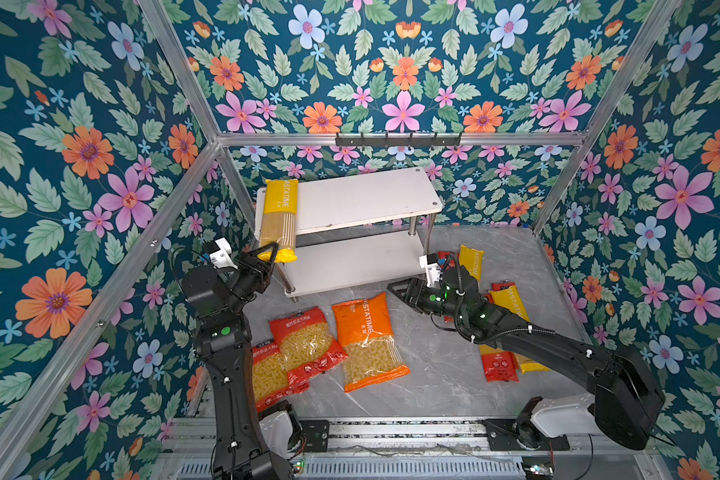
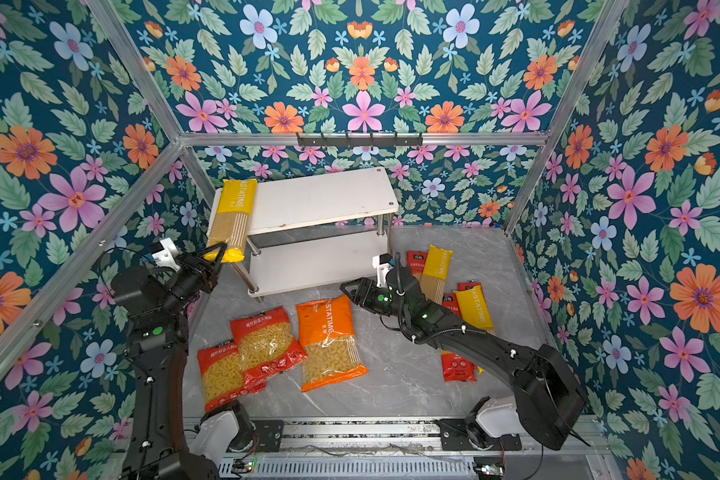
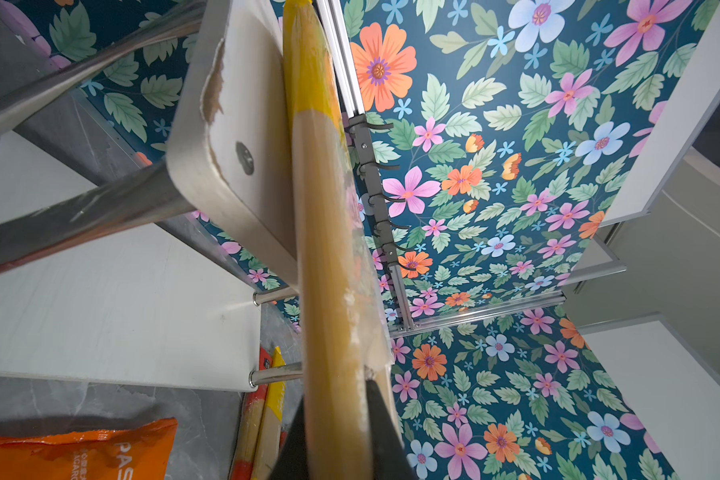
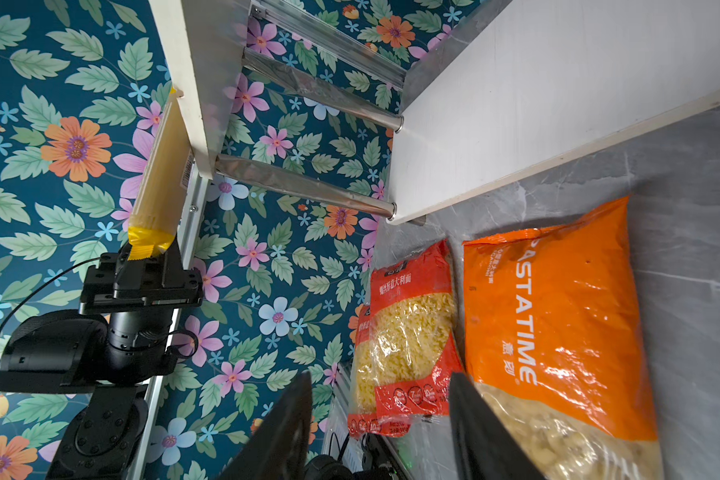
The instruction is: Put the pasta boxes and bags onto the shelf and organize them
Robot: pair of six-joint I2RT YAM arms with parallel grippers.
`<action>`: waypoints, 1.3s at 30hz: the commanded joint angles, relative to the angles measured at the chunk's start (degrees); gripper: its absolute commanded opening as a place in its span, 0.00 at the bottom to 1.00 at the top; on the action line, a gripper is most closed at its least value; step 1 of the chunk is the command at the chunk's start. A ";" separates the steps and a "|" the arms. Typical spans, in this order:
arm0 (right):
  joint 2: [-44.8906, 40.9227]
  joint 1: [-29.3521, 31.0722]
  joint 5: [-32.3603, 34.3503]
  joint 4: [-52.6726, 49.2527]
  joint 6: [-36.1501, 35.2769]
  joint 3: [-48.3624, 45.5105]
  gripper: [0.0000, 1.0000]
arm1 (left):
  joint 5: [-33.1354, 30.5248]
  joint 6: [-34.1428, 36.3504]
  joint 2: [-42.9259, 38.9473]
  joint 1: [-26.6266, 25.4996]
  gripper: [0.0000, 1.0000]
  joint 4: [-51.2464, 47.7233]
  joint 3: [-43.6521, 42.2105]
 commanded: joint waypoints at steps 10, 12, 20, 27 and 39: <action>2.65 0.04 -0.83 1.29 1.35 0.52 0.54 | -5.32 -4.04 0.79 -0.03 0.00 9.84 -2.15; 3.10 0.04 -1.05 1.38 1.38 0.74 0.54 | -4.67 -3.76 0.78 -0.25 0.00 9.84 -2.25; 4.25 0.02 -1.25 1.60 1.85 1.59 0.53 | -4.65 -2.86 1.09 -3.83 0.00 10.50 -2.33; 3.74 0.01 -0.88 0.17 1.66 2.00 0.53 | -6.19 -1.61 0.70 -4.23 0.22 8.90 -1.98; 1.87 0.74 1.33 -1.91 1.46 1.63 0.52 | -13.80 17.51 -2.85 -0.63 0.87 -22.86 9.25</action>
